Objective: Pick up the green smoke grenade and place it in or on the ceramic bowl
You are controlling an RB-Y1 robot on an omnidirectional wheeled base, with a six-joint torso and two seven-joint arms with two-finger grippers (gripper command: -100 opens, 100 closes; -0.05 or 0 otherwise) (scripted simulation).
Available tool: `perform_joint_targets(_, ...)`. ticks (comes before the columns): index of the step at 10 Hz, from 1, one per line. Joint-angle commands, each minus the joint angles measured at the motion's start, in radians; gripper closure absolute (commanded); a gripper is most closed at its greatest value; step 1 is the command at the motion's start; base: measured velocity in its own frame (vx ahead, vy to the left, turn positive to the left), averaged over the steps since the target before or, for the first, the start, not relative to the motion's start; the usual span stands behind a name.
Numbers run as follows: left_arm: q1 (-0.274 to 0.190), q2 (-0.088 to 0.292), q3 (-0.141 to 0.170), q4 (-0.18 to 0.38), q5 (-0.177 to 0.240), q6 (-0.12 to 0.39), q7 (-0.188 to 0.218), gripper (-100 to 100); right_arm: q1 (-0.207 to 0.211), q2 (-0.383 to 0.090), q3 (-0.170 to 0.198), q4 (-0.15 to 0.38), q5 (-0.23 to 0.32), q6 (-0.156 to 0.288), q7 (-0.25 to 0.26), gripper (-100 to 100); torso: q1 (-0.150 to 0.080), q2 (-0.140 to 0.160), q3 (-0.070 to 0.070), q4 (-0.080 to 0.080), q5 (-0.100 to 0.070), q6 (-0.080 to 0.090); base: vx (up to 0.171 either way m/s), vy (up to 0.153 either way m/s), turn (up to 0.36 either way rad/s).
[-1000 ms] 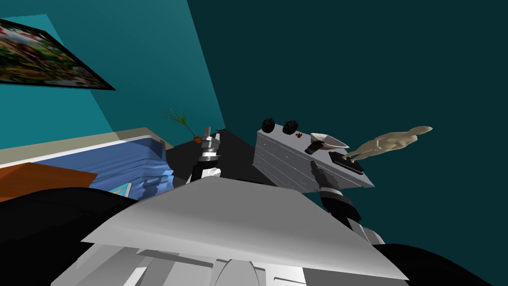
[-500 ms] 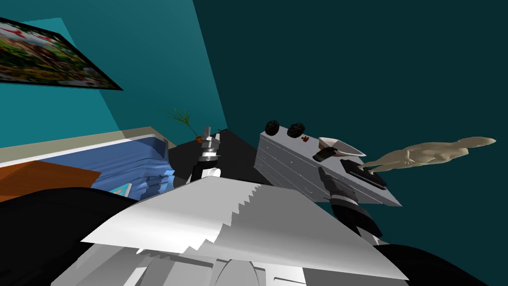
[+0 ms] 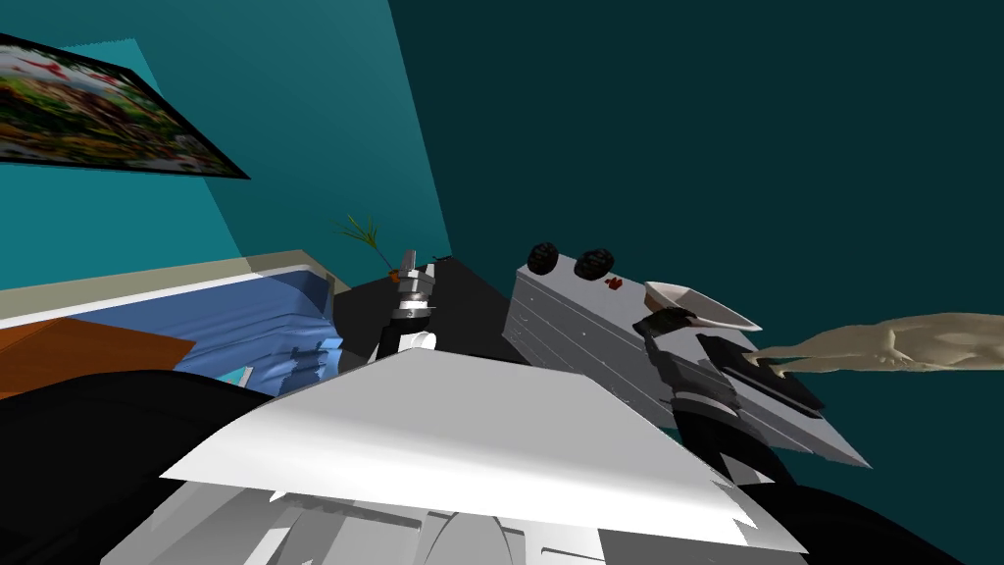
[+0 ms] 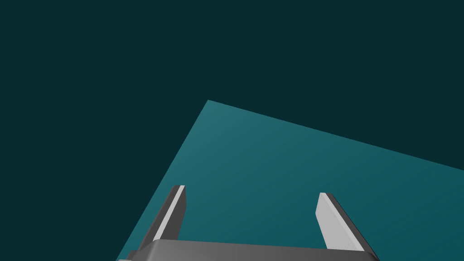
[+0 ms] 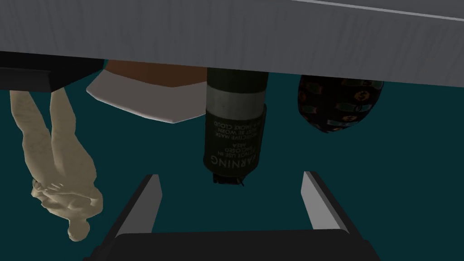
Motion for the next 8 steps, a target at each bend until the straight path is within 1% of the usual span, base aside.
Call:
perform_joint_targets(1,0.0,0.0,0.0,0.0,0.0,0.0,0.0,0,0.007,-0.02,-0.016,-0.004,0.027,0.02,0.01,-100,0.0,0.0,0.0,0.0,0.0,0.0,0.171,-0.078,0.061)
perform_joint_targets(2,0.0,0.0,0.0,0.0,0.0,0.0,0.0,0,0.005,-0.033,-0.027,0.0,0.042,0.026,0.015,-100,-0.003,0.0,0.0,0.0,-0.001,0.0,0.162,-0.128,0.054)
perform_joint_targets(3,0.0,0.0,0.0,0.0,0.0,0.0,0.0,0,0.004,-0.036,-0.03,0.001,0.045,0.027,0.016,-100,-0.006,0.0,0.0,0.0,-0.001,0.0,0.163,-0.095,0.059)
perform_joint_targets(4,0.0,0.0,0.0,0.0,0.0,0.0,0.0,0,0.003,-0.035,-0.027,0.002,0.04,0.026,0.014,-100,-0.005,0.0,0.0,0.0,-0.001,0.0,0.071,-0.033,0.016)
perform_joint_targets(5,0.0,0.0,0.0,0.0,0.0,0.0,0.0,0,0.002,-0.036,-0.027,0.002,0.04,0.027,0.015,0,-0.001,0.004,0.002,0.001,0.0,0.0,0.014,-0.008,0.001)
perform_joint_targets(6,0.0,0.0,0.0,0.0,0.0,0.0,0.0,0,0.019,-0.041,-0.035,-0.019,0.032,0.038,0.007,-100,0.001,0.008,0.004,0.002,0.0,0.001,0.095,-0.062,0.014)
perform_joint_targets(7,0.0,0.0,0.0,0.0,0.0,0.0,0.0,0,0.013,-0.041,-0.031,-0.011,0.034,0.035,0.011,-100,-0.001,0.005,0.003,0.001,0.0,0.0,0.059,-0.041,0.011)
perform_joint_targets(8,0.0,0.0,0.0,0.0,0.0,0.0,0.0,0,0.014,-0.042,-0.032,-0.013,0.033,0.037,0.01,100,0.0,0.007,0.004,0.001,0.0,0.0,0.008,-0.006,0.0)
